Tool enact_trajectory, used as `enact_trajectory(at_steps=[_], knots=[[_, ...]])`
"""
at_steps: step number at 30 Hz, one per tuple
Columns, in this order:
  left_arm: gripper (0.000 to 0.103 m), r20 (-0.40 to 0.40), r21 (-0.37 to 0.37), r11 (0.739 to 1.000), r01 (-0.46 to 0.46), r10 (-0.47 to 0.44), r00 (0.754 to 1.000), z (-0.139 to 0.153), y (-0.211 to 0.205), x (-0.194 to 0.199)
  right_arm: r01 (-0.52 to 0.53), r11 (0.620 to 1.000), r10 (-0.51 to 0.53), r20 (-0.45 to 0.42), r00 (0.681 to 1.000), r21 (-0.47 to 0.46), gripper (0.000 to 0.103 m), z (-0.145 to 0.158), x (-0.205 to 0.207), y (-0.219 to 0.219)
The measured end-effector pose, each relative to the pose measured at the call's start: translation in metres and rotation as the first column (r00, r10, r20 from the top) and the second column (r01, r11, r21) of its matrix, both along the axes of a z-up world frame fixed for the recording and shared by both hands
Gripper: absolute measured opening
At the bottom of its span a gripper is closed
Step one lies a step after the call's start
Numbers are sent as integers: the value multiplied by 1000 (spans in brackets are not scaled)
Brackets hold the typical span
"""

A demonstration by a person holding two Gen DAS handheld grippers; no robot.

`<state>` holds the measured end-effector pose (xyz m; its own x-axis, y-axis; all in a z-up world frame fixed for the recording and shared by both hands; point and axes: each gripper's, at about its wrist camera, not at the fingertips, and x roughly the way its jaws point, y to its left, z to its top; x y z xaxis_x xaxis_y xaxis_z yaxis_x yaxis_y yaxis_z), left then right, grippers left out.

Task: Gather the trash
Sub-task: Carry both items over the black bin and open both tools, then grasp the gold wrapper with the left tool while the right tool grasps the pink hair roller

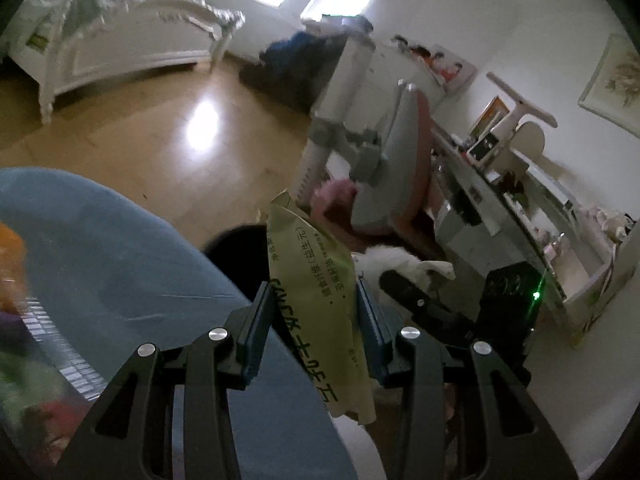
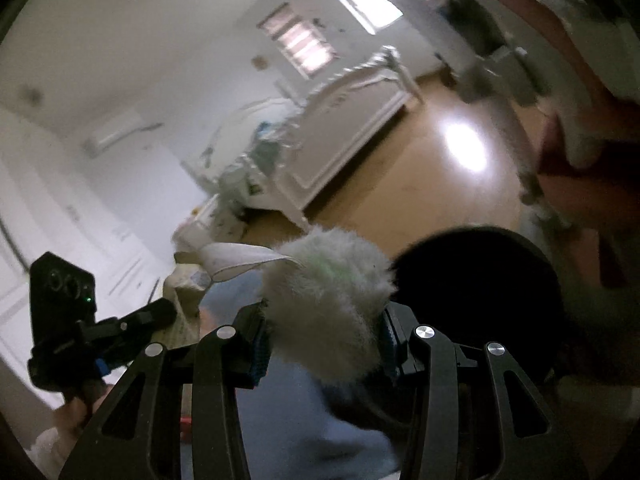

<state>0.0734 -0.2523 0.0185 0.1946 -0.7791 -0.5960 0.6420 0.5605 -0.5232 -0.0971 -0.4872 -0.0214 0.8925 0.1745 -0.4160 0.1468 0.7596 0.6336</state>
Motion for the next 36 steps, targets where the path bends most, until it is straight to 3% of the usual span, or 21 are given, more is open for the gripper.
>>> enact_trajectory(at_steps=[8, 10, 12, 14, 20, 28, 36], knots=[[42, -49, 34, 999, 31, -30, 998, -29, -47, 12, 37, 998, -34, -53, 998, 50, 45, -41, 11, -21], [45, -55, 40, 999, 20, -17, 998, -32, -55, 17, 51, 997, -47, -62, 997, 63, 52, -45, 14, -27], [52, -62, 56, 998, 11, -7, 998, -32, -59, 21, 75, 994, -69, -68, 995, 81, 61, -46, 17, -33], [84, -51, 80, 997, -9, 13, 999, -30, -61, 22, 99, 991, -94, -61, 994, 92, 75, -47, 15, -39], [87, -2, 63, 998, -4, 4, 1000, -15, -46, 11, 105, 992, -101, -56, 993, 76, 77, -37, 11, -34], [87, 35, 21, 998, -59, 58, 998, 14, 21, -7, 11, 1000, -11, -36, 999, 13, 77, -3, 21, 16], [87, 100, 13, 976, -218, 215, 971, 32, 151, -14, -180, 978, 178, -27, 984, -103, 77, 49, 60, 114]])
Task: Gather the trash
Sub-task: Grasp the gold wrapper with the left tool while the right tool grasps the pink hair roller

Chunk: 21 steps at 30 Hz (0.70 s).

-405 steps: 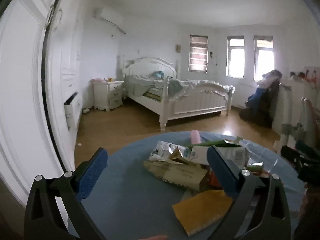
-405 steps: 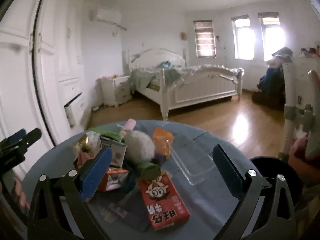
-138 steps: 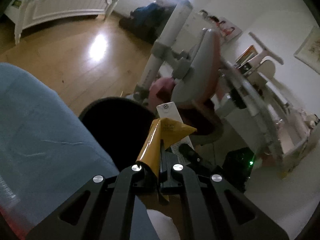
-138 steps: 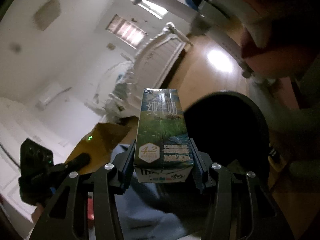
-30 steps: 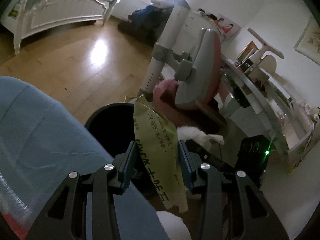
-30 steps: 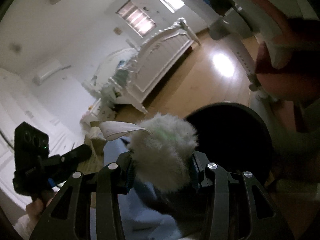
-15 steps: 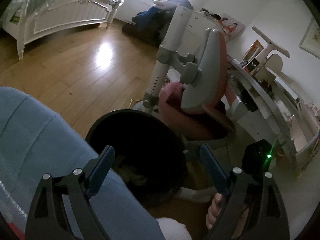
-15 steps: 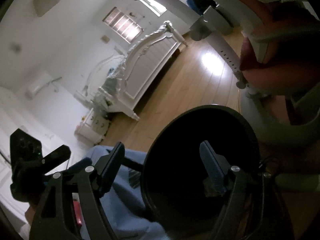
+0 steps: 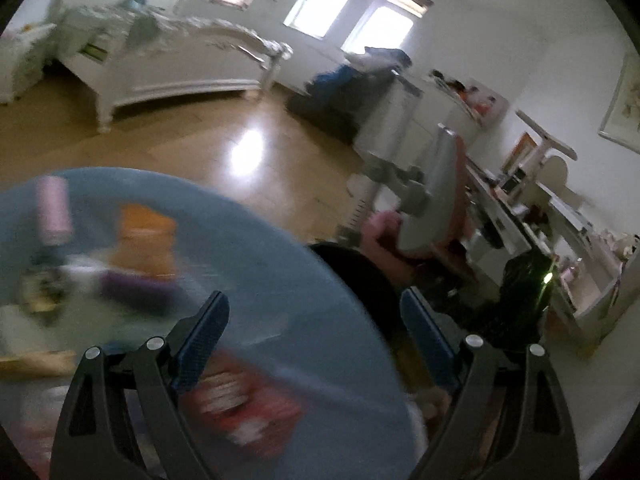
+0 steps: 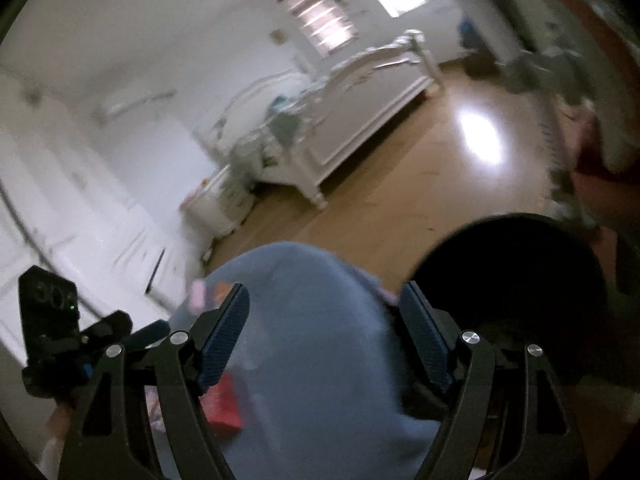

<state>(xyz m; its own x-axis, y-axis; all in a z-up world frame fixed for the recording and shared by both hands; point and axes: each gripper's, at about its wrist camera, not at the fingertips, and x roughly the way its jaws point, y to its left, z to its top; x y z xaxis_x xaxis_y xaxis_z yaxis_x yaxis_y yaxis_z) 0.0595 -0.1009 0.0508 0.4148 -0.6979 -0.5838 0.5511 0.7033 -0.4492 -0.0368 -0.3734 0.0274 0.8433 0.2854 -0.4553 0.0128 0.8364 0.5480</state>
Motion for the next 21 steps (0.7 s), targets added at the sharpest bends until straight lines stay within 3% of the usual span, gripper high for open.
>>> enact_trajectory(at_steps=[5, 9, 14, 21], knots=[[86, 73, 69, 997, -45, 40, 997, -1, 79, -1, -142, 986, 142, -7, 990, -91, 77, 31, 32, 74], [85, 111, 192, 980, -48, 27, 993, -12, 132, 7, -265, 952, 264, -24, 964, -151, 77, 51, 66, 137], [70, 125, 305, 952, 6, -46, 991, -28, 153, 21, -390, 894, 381, -84, 921, -221, 77, 63, 113, 210], [64, 155, 416, 899, 139, -221, 963, -53, 145, 25, -488, 823, 429, -246, 869, -290, 76, 45, 192, 281]])
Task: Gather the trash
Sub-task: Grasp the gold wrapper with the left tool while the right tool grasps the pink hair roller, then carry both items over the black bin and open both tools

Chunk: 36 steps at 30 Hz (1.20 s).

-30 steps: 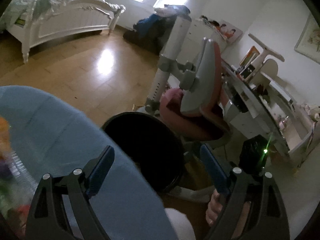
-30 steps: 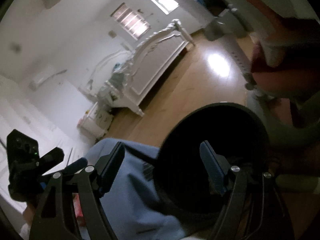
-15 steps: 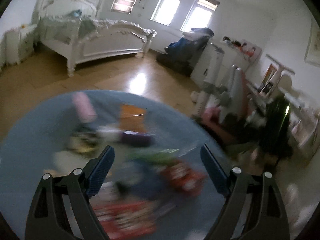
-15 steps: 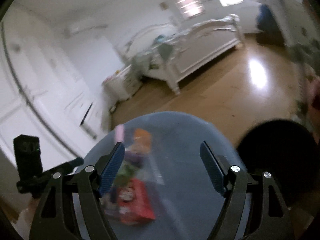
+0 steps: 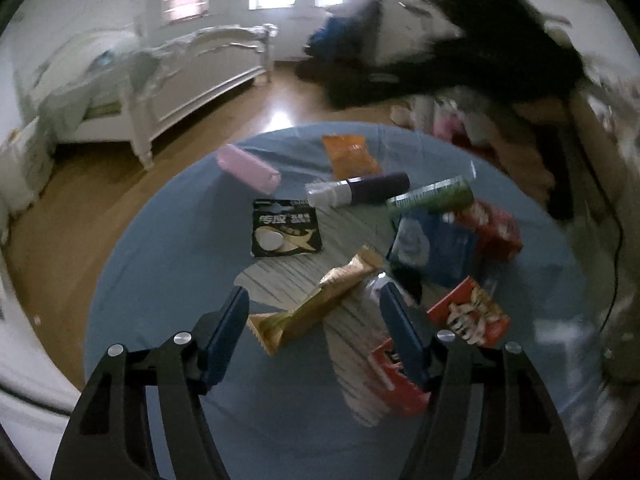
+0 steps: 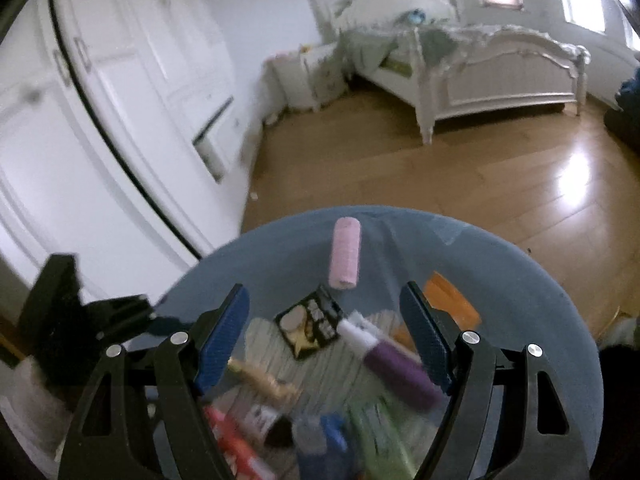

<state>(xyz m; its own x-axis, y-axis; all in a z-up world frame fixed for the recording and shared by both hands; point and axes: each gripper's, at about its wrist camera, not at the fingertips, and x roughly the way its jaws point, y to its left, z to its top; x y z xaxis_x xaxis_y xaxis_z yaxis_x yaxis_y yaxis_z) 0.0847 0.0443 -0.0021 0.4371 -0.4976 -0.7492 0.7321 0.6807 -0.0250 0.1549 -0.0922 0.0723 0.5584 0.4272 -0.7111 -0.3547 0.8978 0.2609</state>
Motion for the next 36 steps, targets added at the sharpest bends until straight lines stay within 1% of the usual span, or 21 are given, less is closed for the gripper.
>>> enact_trajectory(at_steps=[2, 4, 7, 8, 11, 12, 13, 15, 16, 17, 20, 23, 25, 27, 29, 31, 34, 35, 36], knots=[[53, -28, 18, 1000, 15, -14, 1000, -9, -4, 9, -8, 999, 7, -41, 999, -38, 71, -11, 27, 15], [47, -54, 22, 1000, 10, -9, 998, -17, -2, 16, -14, 998, 9, -68, 998, -69, 69, -22, 44, 27], [45, -73, 21, 1000, 13, -11, 997, -24, -4, 24, -30, 993, 17, -119, 993, -114, 63, -43, 67, 41], [39, -83, 19, 1000, 16, -15, 996, -25, -4, 25, -32, 992, 16, -130, 991, -125, 62, -48, 73, 44], [35, -83, 0, 1000, 5, -5, 997, -22, -1, 28, -27, 986, 2, -146, 989, -167, 59, -61, 86, 51], [33, -85, -5, 1000, -3, 3, 996, -22, 0, 30, -27, 984, 0, -151, 988, -176, 54, -65, 88, 52], [27, -92, -5, 1000, -19, 19, 996, -23, 2, 33, -29, 982, -1, -162, 987, -186, 49, -69, 91, 54], [22, -98, 2, 999, -48, 48, 994, -24, 3, 38, -32, 977, -1, -157, 988, -210, 45, -74, 89, 55], [20, -104, 4, 998, -69, 69, 992, -25, 4, 40, -35, 973, 1, -147, 989, -228, 36, -74, 88, 56], [16, -110, 2, 996, -87, 87, 990, -25, 6, 42, -43, 973, 8, -149, 989, -228, 29, -74, 87, 56], [11, -134, -21, 990, -142, 138, 981, -24, 14, 46, -55, 988, 30, -164, 986, -148, 29, -68, 79, 45], [7, -152, -47, 985, -167, 159, 976, -20, 17, 44, -45, 997, 36, -133, 991, -66, 29, -51, 60, 32], [7, -143, -46, 984, -171, 163, 976, -16, 17, 36, -47, 998, 49, -90, 995, 35, 29, -31, 38, 18], [7, -136, -37, 985, -166, 160, 978, -13, 14, 27, -48, 994, 53, -53, 997, 93, 29, -17, 20, 9], [8, -127, -16, 987, -158, 155, 980, -13, 10, 22, -51, 985, 52, 0, 999, 164, 29, 0, -8, -6], [11, -114, 28, 987, -160, 162, 980, -17, 5, 18, -53, 979, 46, 38, 998, 195, 29, 11, -34, -18], [12, -120, 76, 987, -144, 152, 981, -25, -3, 22, -51, 972, 34, 77, 996, 229, 29, 22, -75, -37], [15, -99, 75, 987, -143, 150, 984, -25, -4, 19, -47, 973, 28, 89, 996, 226, 29, 24, -88, -42], [16, -97, 76, 987, -141, 148, 984, -25, -6, 18, -42, 975, 21, 98, 995, 217, 29, 24, -100, -47]])
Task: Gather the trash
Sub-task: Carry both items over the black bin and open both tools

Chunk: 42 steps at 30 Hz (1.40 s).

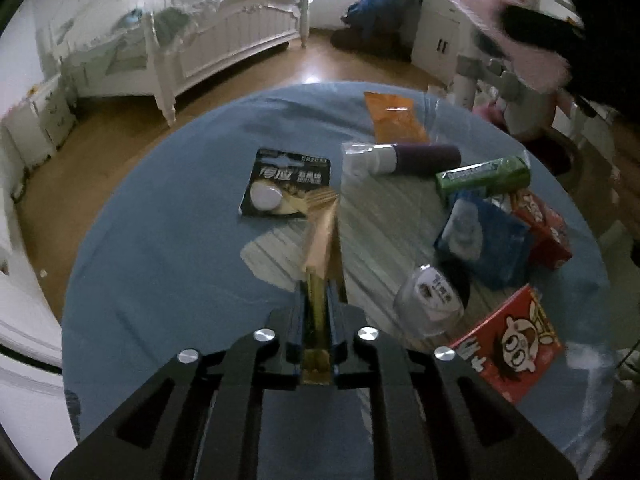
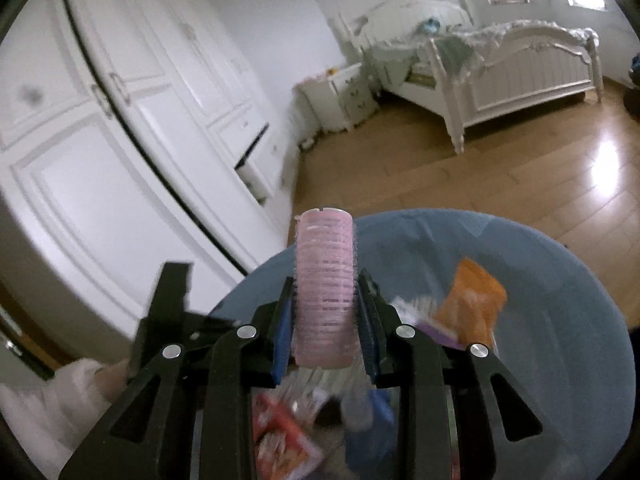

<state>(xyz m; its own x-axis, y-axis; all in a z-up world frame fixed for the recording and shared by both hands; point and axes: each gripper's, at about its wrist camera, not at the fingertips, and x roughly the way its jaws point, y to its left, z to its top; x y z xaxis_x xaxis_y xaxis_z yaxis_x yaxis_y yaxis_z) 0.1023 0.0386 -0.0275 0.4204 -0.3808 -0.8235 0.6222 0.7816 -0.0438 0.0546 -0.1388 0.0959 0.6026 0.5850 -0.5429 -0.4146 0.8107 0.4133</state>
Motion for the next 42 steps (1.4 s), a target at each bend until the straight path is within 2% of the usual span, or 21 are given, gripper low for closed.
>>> enact_trajectory(at_steps=[2, 5, 6, 7, 10, 12, 15, 19, 23, 27, 29, 33, 38, 42], knots=[[19, -4, -12, 1000, -12, 12, 1000, 0, -1, 2, 14, 1000, -14, 8, 1000, -12, 29, -2, -19, -9], [19, 1, -16, 999, -39, 39, 999, -2, -3, 8, 38, 999, -38, -4, 999, 7, 30, -12, -39, -22], [16, 9, -11, 999, -48, 48, 999, -2, -4, 7, 51, 999, -51, -13, 999, 18, 30, -17, -47, -31], [7, 16, -2, 998, -65, 65, 998, -2, -4, 7, 63, 998, -62, -20, 998, 27, 30, -27, -50, -32], [4, 6, -26, 993, -115, 115, 993, 6, -5, 1, 91, 994, -89, -37, 995, 64, 30, -42, -66, -50], [4, 15, -64, 988, -143, 144, 989, 21, -7, -7, 113, 989, -110, -43, 993, 93, 30, -49, -75, -63], [4, 22, -174, 975, -134, 140, 990, 54, -18, -24, 164, 976, -160, -43, 986, 142, 30, -57, -89, -91], [5, 71, -286, 956, -57, 80, 994, 98, -64, -50, 252, 945, -258, -3, 966, 209, 30, -52, -103, -133], [5, 50, -384, 923, 18, 1, 999, 114, -122, -62, 348, 905, -370, 48, 928, 245, 30, -43, -115, -178], [5, 15, -429, 900, 78, -79, 997, 108, -186, -64, 442, 857, -466, 34, 884, 265, 30, -51, -122, -225], [5, -44, -463, 881, 96, -131, 990, 97, -219, -61, 497, 827, -518, 11, 855, 263, 30, -63, -125, -251], [5, -134, -502, 859, 99, -190, 973, 72, -272, -48, 584, 765, -591, -64, 804, 271, 30, -97, -127, -293], [5, -218, -496, 864, 84, -218, 951, 43, -316, -36, 639, 717, -633, -126, 764, 279, 30, -131, -131, -325], [5, -249, -477, 874, 94, -237, 939, 27, -341, -32, 657, 700, -641, -158, 751, 281, 30, -152, -131, -345]])
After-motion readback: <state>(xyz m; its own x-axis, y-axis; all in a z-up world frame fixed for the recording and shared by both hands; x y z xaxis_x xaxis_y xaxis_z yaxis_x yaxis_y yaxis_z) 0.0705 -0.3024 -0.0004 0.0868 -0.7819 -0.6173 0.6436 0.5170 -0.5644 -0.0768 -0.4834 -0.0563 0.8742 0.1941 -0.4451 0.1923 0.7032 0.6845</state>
